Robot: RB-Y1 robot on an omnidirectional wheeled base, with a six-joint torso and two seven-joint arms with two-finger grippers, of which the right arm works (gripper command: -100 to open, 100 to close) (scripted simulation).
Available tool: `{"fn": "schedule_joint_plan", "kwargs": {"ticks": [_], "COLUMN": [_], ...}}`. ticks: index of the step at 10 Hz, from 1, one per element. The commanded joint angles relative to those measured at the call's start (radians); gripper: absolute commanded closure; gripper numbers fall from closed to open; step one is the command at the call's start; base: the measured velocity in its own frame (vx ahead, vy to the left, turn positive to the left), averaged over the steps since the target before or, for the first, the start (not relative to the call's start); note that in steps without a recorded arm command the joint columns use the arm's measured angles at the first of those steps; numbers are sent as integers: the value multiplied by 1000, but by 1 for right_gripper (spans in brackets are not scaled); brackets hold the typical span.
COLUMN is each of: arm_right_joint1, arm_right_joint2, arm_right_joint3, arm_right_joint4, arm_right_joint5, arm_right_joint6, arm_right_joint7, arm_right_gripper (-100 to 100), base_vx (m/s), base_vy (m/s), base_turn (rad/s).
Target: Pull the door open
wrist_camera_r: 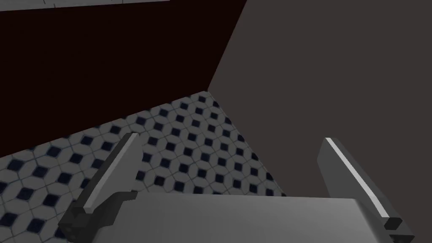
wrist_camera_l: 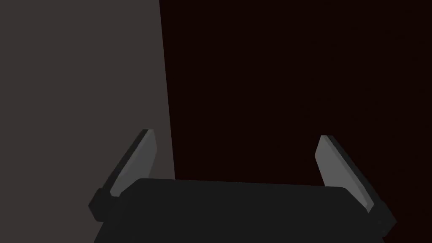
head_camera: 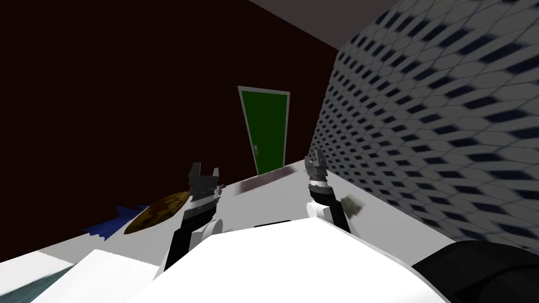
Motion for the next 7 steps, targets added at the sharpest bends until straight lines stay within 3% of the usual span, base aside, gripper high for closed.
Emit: {"fn": "schedule_joint_plan", "kwargs": {"ticks": [1, 7], "arm_right_joint1": [-12, -55], "arm_right_joint2": [-20, -69], "arm_right_joint3": [-21, -92], "arm_right_joint4": [30, 135], "arm_right_joint5": [34, 151], "arm_right_joint6": [-2, -7], "arm_right_joint7": [16, 71], "arm_right_gripper": [-100, -100], "base_vx": [93, 154], "base_vy": [59, 65], "base_turn": [112, 96]}}
